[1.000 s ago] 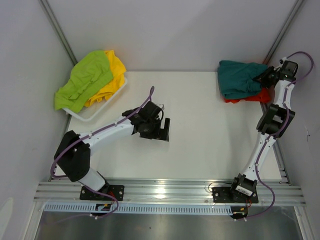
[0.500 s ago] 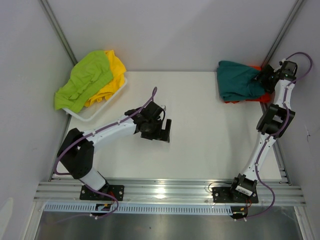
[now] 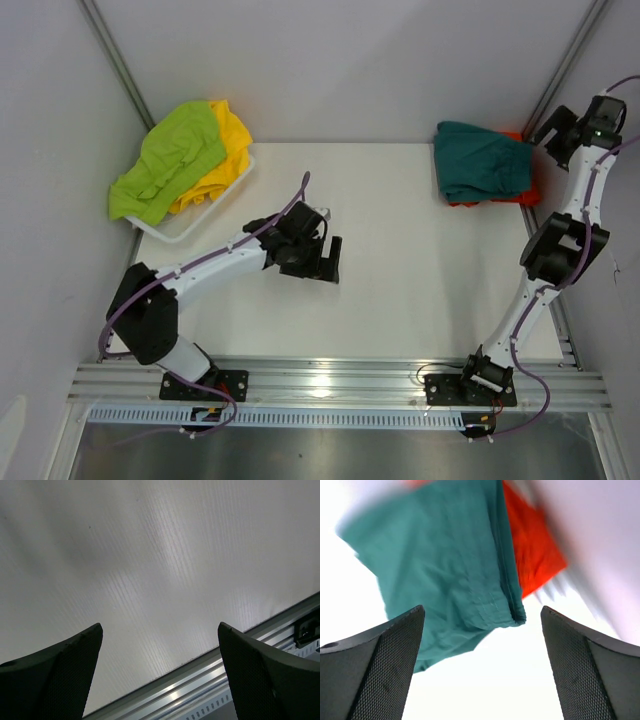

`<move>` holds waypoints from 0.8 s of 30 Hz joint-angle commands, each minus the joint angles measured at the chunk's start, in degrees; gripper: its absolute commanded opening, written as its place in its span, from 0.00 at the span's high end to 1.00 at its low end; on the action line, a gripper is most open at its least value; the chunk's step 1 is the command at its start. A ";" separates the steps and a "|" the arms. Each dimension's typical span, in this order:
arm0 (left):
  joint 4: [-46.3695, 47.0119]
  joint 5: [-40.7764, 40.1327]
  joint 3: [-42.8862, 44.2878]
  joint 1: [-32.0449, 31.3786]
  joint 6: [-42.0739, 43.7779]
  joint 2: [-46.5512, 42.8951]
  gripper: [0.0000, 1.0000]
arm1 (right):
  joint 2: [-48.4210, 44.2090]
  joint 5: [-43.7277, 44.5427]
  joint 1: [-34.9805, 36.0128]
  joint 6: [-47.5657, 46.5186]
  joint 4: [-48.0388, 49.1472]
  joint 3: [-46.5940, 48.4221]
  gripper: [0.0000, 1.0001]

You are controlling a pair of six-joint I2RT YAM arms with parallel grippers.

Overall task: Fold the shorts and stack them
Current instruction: Neatly place the folded shorts to the corner

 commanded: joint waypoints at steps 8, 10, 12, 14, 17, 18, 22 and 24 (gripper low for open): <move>4.38 2.83 -3.23 1.96 2.40 -7.97 0.01 | -15.25 -2.99 5.04 -1.59 26.24 -14.94 0.01; 5.60 4.05 -4.55 2.75 3.01 -9.12 0.01 | -15.71 -2.44 8.47 -4.14 31.37 -21.27 0.00; 6.23 4.67 -5.61 3.36 3.46 -9.82 0.01 | -15.01 -2.87 10.49 -4.33 38.93 -24.79 0.00; 7.01 4.94 -6.49 3.72 3.90 -10.61 0.01 | -13.08 -4.36 11.21 -3.11 47.77 -29.89 0.01; 7.72 5.90 -7.55 3.98 3.99 -11.40 0.01 | -10.18 -8.39 10.69 -1.52 55.53 -33.94 0.01; 7.81 6.08 -7.81 3.98 3.90 -11.93 0.01 | -8.08 -10.58 10.33 1.79 56.87 -34.55 0.01; 8.69 7.40 -8.52 3.98 3.72 -12.81 0.01 | -0.97 -20.67 5.25 24.52 68.97 -37.54 0.01; 8.95 7.75 -8.96 3.98 3.72 -12.81 0.01 | 2.99 -23.69 1.90 36.83 82.59 -40.79 0.01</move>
